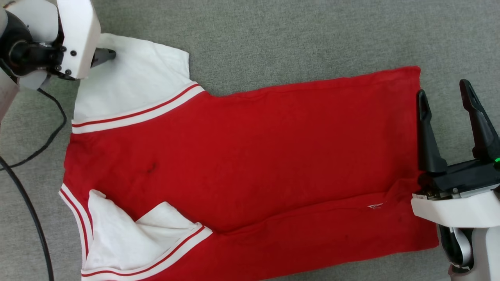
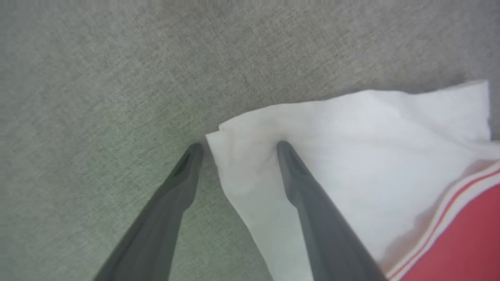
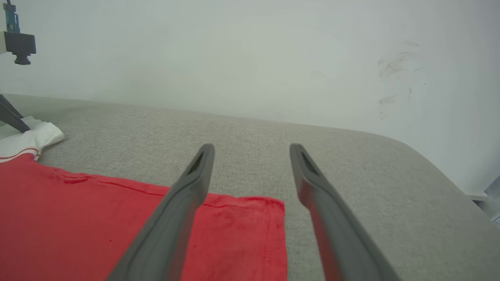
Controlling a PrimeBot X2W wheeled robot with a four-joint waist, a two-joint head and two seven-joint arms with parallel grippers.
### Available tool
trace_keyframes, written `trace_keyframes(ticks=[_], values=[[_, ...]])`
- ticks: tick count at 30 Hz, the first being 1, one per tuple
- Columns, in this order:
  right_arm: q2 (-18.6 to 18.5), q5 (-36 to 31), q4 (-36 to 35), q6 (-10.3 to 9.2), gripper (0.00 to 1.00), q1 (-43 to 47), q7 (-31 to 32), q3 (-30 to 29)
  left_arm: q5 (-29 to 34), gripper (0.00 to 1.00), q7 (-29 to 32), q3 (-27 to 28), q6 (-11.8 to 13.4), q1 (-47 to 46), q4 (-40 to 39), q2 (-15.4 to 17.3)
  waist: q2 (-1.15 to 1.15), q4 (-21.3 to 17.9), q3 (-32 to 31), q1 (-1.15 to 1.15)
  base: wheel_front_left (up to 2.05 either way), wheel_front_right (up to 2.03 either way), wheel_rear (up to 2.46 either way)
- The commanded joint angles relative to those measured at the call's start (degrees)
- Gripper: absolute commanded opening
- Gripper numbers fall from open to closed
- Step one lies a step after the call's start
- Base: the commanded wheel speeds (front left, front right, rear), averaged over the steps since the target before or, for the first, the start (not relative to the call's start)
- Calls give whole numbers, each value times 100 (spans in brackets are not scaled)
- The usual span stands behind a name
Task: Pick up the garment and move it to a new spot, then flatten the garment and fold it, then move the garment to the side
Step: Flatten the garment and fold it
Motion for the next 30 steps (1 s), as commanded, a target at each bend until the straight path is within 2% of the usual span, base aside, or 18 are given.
trace_keyframes(ticks=[1,4,5,6,12,16,18,20,23,30], values=[[11,-15,19,-4,100,-89,-28,27,78,100,45,-150,-18,61,85,-10,0,-45,95,-1,0,0,0],[-14,-54,47,-4,100,-126,-34,50,22,100,63,-280,-52,269,117,-57,0,-29,119,-1,0,0,0],[-23,-65,62,-4,100,-135,-34,40,32,47,83,-337,-62,313,103,-48,0,-18,110,-1,0,0,0],[-36,-63,77,-4,100,-140,-34,25,29,0,100,-390,-73,346,84,-35,0,-5,89,-1,0,0,0],[-354,-108,-26,-4,100,-412,-27,-82,70,0,-257,-552,-83,283,-247,50,0,98,-221,-1,0,0,0],[-823,-179,-74,-4,100,-814,81,-138,-6,0,-563,-625,-82,266,-530,88,0,217,-511,-1,0,0,0],[-1120,-243,-25,-4,100,-1022,374,-146,-72,0,-688,-666,-82,330,-621,84,0,288,-652,-1,0,0,0],[-1386,-235,30,-4,100,-1279,850,-50,-116,0,-803,-718,-82,403,-724,70,0,363,-787,-1,0,0,0],[-1864,125,217,-4,100,-1597,1865,290,-170,0,-963,-796,-83,476,-911,42,0,479,-967,-1,0,0,0],[-3343,2051,706,-4,100,-2302,4450,1704,-155,0,-1232,-930,-83,529,-1447,40,0,746,-1160,-1,0,0,0]])
